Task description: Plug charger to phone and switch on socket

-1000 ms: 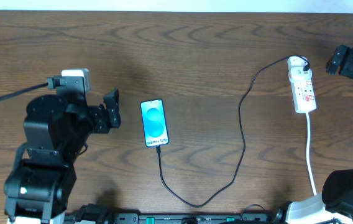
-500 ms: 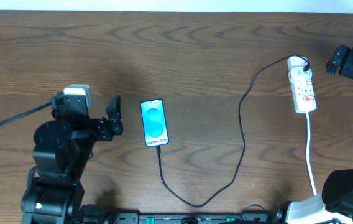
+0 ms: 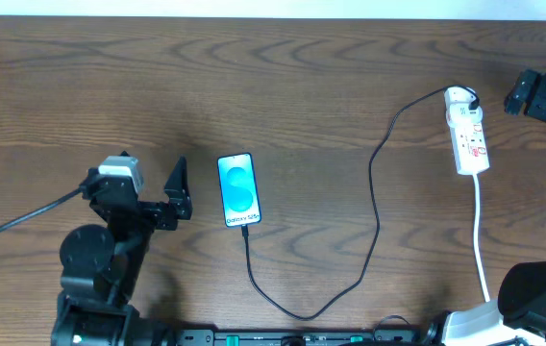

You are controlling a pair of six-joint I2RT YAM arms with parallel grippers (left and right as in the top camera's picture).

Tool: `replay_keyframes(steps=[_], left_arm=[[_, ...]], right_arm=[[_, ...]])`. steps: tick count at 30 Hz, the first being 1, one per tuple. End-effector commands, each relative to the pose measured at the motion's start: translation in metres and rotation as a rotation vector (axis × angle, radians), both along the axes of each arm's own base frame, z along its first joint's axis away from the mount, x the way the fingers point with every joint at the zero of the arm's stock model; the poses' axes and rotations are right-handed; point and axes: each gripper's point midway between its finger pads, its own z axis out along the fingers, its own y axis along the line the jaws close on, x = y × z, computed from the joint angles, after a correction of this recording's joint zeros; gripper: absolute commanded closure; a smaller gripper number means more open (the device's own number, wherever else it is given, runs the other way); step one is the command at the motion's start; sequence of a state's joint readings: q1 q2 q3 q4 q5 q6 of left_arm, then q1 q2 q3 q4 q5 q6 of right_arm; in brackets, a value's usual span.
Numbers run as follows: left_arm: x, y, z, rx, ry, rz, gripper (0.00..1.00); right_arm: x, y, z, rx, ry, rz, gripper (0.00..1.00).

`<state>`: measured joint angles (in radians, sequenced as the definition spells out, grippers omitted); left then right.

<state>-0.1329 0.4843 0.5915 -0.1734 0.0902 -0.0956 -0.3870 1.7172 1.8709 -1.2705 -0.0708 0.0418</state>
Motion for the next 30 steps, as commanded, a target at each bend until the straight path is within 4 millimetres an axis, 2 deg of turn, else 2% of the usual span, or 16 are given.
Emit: replay_keyframes(steps=[1,25,30], left_arm=[[-0.003,0.003,-0.002,0.012,-0.043,0.013,0.09],[-0.036,0.007,-0.023,-0.032,-0.357,0.014,0.09],[-0.034,0.008,-0.03,-0.033,-0.359,0.02,0.09]], right_arm=[[0.0,0.0,0.01,-0.006,-0.025,-0.008,0.01],[0.0,0.0,0.01,-0.006,-0.025,-0.008,0.01],[0.0,0.0,0.01,-0.006,-0.025,-0.008,0.01]])
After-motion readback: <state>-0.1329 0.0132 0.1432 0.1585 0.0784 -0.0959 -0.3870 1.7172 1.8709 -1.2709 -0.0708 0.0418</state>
